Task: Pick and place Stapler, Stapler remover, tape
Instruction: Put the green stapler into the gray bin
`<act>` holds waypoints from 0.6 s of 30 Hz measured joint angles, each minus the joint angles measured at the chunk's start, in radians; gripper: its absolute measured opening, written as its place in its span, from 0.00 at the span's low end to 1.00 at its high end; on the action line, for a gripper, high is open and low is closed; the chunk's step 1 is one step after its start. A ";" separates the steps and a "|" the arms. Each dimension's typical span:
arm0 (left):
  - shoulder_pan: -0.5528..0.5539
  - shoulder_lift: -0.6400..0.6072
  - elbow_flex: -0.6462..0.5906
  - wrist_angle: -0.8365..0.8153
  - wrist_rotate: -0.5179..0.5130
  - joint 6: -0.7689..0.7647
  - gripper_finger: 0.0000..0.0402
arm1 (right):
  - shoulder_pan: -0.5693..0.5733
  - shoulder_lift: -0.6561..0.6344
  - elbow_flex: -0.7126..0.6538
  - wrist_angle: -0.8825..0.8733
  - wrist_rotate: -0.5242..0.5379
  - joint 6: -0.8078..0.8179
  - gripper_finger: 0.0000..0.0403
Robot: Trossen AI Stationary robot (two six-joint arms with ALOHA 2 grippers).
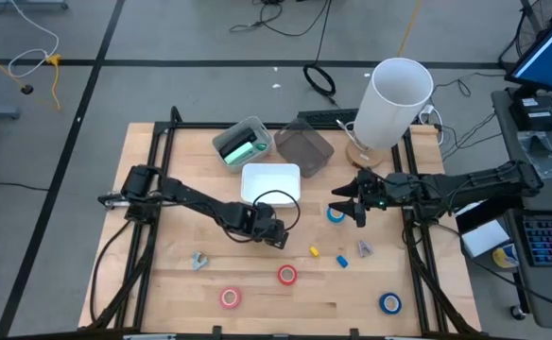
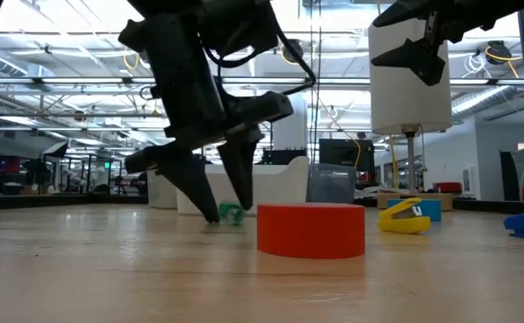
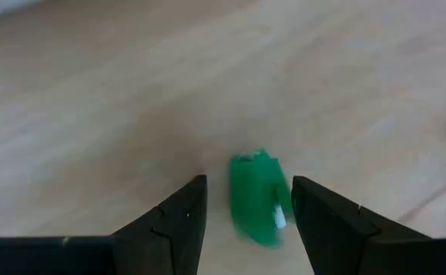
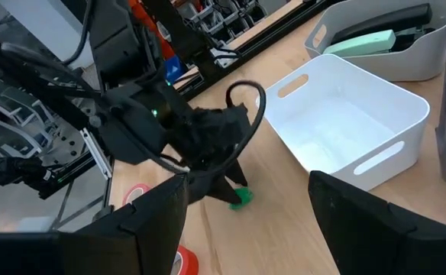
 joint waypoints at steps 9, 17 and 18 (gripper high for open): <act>-0.003 0.051 0.005 -0.016 0.039 -0.028 0.47 | 0.000 0.000 0.000 0.003 0.000 0.003 0.65; -0.010 0.054 0.002 -0.050 0.040 -0.019 0.29 | 0.000 0.000 0.000 0.003 0.000 0.003 0.65; -0.012 0.054 0.002 -0.052 0.038 -0.015 0.26 | 0.000 0.000 0.000 0.003 0.000 0.003 0.65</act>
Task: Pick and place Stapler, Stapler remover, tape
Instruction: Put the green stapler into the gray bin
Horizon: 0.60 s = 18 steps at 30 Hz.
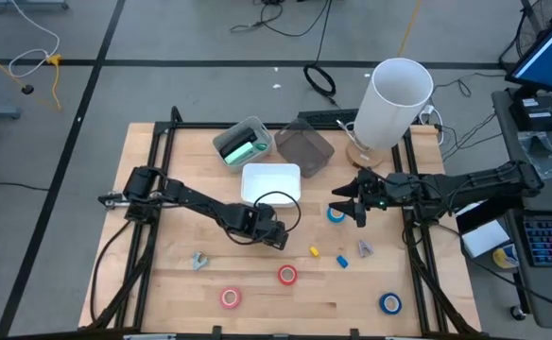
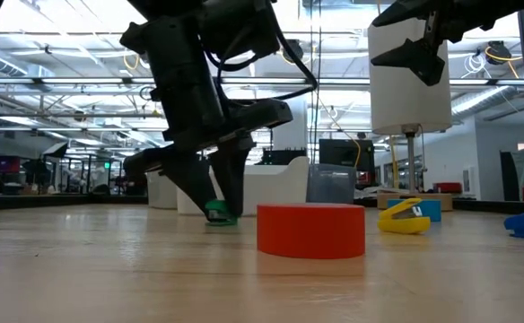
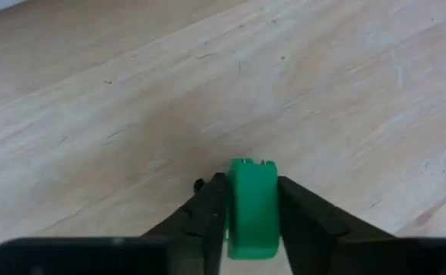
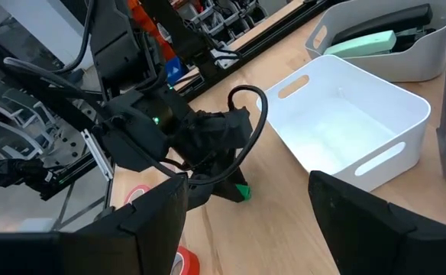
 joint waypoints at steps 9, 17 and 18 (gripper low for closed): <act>-0.003 -0.017 -0.002 0.006 0.017 0.060 0.17 | 0.000 0.000 0.000 0.000 0.000 0.000 0.65; -0.007 -0.189 -0.008 -0.120 0.050 0.121 0.19 | 0.000 0.000 0.000 0.000 0.000 0.000 0.65; -0.004 -0.226 -0.005 -0.136 0.031 0.130 0.18 | 0.000 0.000 0.000 0.000 0.000 0.000 0.65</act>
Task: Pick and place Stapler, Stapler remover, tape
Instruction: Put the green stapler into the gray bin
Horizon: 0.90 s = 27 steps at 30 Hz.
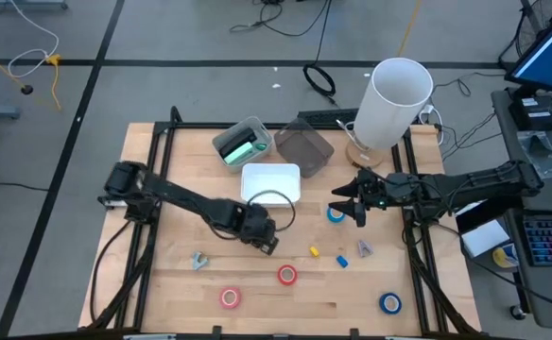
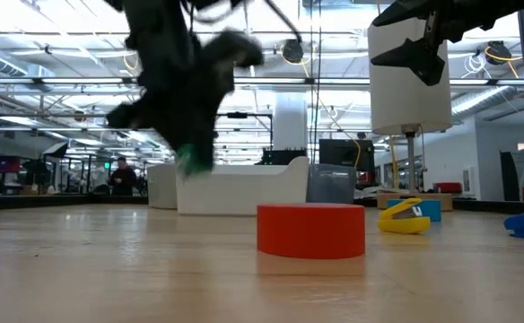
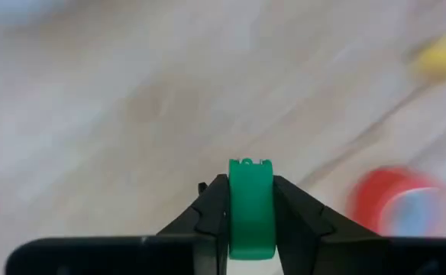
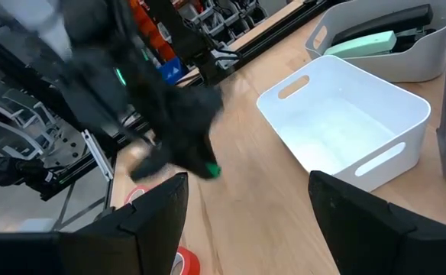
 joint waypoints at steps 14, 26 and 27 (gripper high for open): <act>0.217 -0.334 0.000 -0.058 -0.357 0.252 0.18 | 0.000 0.000 0.000 -0.001 0.000 -0.003 0.65; 0.595 -0.299 0.003 0.215 -0.298 0.654 0.18 | 0.000 0.000 0.000 0.000 0.000 0.000 0.65; 0.623 -0.298 0.003 0.223 -0.285 0.669 0.19 | 0.000 0.000 0.000 -0.001 0.000 0.000 0.65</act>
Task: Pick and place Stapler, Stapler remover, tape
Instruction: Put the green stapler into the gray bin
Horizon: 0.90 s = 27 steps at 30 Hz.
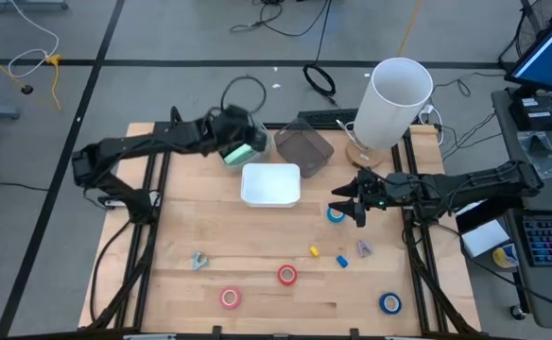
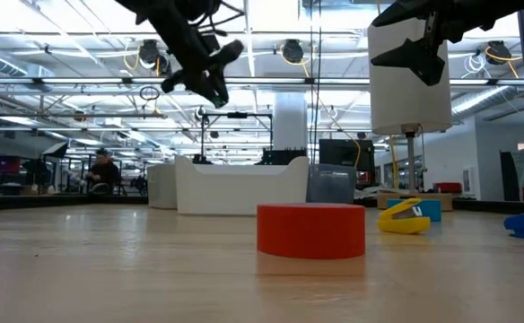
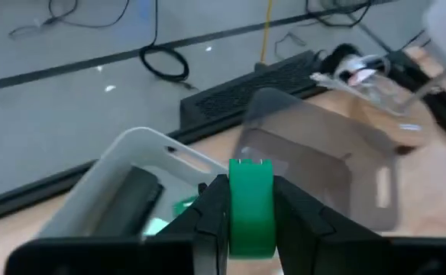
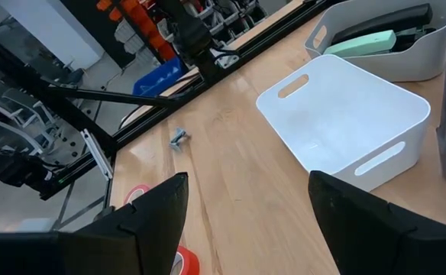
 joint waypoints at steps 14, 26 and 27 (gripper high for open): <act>0.165 0.185 -0.001 0.201 0.135 0.059 0.21 | -0.002 0.000 0.000 0.000 0.005 -0.002 0.65; 0.182 0.374 -0.001 0.234 0.177 0.011 0.22 | -0.002 0.000 0.000 0.000 0.006 -0.003 0.65; 0.182 0.382 -0.001 0.233 0.178 0.009 0.22 | -0.002 0.000 0.000 0.000 0.006 -0.003 0.65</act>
